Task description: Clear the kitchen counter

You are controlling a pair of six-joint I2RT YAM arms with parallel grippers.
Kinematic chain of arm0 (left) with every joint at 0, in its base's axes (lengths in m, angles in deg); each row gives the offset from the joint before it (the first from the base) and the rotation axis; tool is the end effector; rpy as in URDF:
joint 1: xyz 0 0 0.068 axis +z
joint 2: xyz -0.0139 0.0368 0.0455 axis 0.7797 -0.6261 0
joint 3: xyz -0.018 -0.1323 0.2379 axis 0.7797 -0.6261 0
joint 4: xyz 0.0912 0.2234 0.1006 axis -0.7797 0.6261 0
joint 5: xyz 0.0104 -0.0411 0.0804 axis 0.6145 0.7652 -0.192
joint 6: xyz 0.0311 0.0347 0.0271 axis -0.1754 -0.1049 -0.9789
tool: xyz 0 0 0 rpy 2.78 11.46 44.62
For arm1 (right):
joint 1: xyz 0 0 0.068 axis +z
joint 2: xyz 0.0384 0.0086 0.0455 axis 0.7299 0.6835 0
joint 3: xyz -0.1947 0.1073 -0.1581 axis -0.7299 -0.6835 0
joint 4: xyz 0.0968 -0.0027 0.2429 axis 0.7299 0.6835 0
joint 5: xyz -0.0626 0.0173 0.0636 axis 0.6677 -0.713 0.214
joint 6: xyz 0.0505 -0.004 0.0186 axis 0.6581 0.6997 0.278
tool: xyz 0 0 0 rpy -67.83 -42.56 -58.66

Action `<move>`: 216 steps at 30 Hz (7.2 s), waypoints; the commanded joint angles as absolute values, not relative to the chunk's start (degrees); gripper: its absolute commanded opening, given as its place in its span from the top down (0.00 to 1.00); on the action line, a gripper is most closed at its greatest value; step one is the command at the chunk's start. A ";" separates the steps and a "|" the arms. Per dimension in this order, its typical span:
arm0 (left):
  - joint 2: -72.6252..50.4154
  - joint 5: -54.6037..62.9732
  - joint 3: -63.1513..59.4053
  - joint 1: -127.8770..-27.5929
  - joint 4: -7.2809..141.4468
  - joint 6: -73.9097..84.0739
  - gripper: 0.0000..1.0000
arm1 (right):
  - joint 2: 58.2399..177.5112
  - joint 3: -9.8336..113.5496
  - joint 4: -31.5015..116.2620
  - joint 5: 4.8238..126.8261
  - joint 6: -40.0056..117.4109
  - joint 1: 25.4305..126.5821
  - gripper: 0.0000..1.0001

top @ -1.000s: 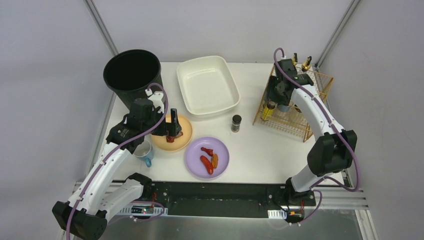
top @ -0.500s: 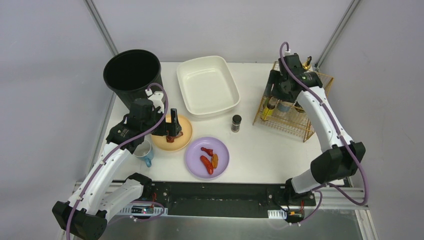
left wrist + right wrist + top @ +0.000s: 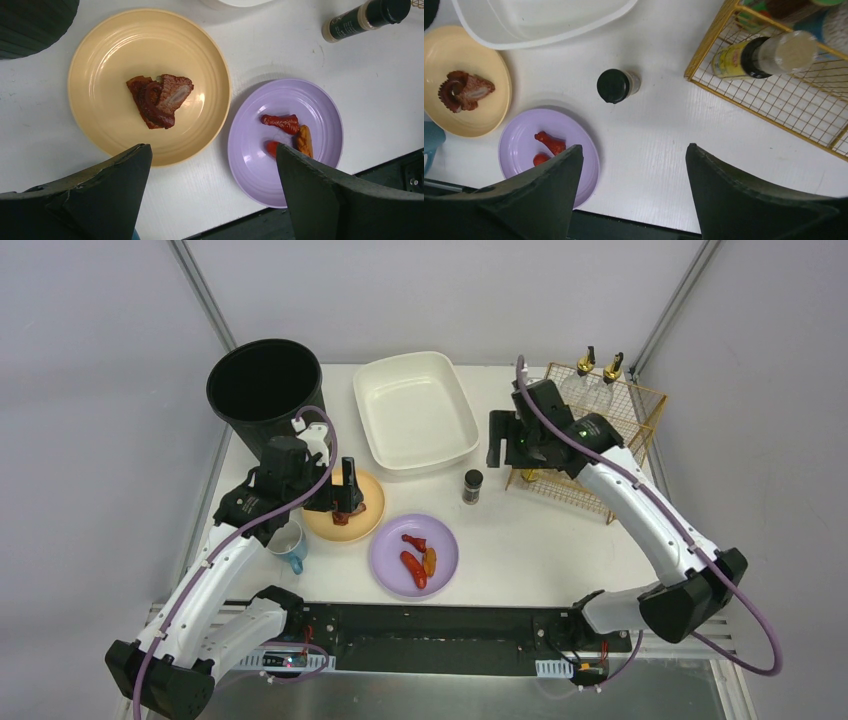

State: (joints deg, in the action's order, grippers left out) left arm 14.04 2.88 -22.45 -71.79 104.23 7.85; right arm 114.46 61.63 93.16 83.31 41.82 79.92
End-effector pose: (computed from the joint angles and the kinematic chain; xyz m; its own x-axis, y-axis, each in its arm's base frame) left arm 0.1724 -0.0693 0.3216 -0.6132 -0.0328 -0.7892 0.3002 0.9145 -0.2713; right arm 0.2357 0.1461 0.3886 -0.6446 -0.2165 -0.7332 -0.3272 0.9449 0.0087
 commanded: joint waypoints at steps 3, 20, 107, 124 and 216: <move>14.42 2.15 -21.23 -71.72 104.52 7.83 0.00 | 117.82 58.89 87.77 83.21 45.40 82.84 0.16; 15.01 1.35 -21.33 -71.63 104.65 7.86 0.00 | 133.35 60.35 82.10 83.93 47.88 84.33 0.10; 14.15 4.56 -21.11 -71.69 104.69 8.20 0.01 | 109.46 43.88 80.83 88.56 45.32 53.14 0.80; 13.76 3.96 -21.05 -71.75 104.69 8.01 0.00 | 117.23 41.60 79.67 85.97 45.67 52.79 0.58; -0.06 1.61 -48.97 -90.87 92.86 63.73 0.41 | 101.10 20.50 66.86 67.45 58.87 89.56 0.24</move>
